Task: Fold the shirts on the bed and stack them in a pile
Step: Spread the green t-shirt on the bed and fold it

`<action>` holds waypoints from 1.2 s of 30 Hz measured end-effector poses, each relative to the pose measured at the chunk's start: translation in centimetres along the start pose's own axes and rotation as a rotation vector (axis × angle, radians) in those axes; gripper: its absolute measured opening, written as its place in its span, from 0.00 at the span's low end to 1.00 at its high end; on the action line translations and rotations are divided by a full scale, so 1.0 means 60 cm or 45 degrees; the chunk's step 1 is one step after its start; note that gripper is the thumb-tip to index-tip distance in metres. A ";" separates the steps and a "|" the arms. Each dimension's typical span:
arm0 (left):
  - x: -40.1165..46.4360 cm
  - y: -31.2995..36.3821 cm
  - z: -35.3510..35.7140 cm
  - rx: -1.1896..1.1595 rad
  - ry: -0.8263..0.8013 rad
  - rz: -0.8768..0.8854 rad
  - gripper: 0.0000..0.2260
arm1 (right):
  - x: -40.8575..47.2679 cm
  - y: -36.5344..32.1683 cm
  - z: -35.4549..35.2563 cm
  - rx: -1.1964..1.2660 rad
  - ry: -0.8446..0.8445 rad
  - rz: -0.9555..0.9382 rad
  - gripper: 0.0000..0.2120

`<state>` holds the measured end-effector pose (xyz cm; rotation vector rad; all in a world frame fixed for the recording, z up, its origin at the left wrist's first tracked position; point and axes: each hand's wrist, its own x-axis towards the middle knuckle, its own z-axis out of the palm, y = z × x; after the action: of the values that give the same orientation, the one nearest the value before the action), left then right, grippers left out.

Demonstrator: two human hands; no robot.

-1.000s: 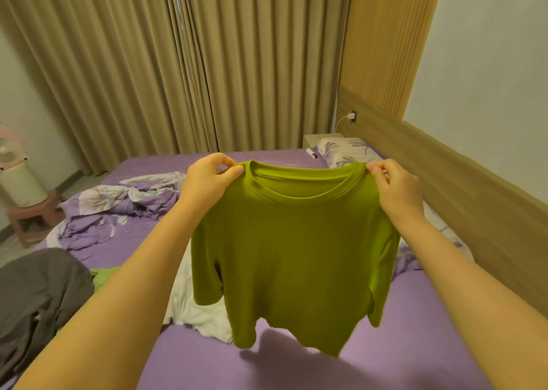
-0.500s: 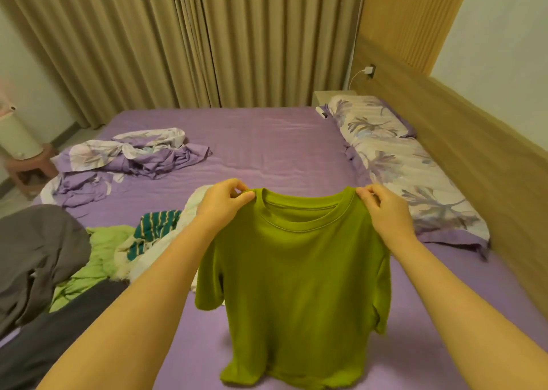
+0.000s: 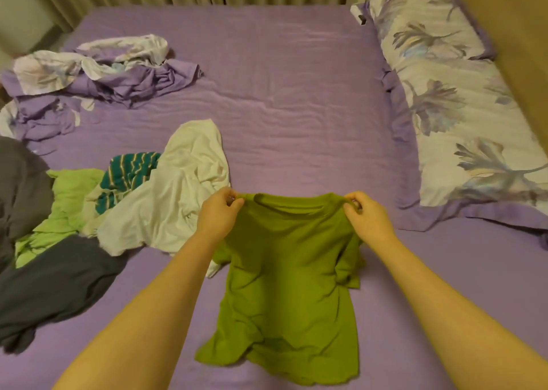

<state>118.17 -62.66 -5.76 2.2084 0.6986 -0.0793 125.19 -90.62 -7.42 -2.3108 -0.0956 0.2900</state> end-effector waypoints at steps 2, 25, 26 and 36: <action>0.027 -0.006 0.021 -0.031 0.016 -0.036 0.08 | 0.032 0.014 0.021 0.026 0.003 -0.003 0.06; 0.440 -0.049 0.202 0.274 0.100 0.150 0.08 | 0.381 0.168 0.190 -0.219 0.232 0.060 0.10; 0.447 -0.057 0.217 0.321 0.069 0.124 0.08 | 0.387 0.182 0.204 -0.229 0.185 0.056 0.10; 0.407 -0.055 0.371 0.590 0.239 0.858 0.15 | 0.360 0.264 0.231 -0.067 0.195 0.151 0.28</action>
<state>140.86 -65.73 -29.82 2.8103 -0.0117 0.3433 142.54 -88.18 -31.97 -2.3863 0.1119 0.1706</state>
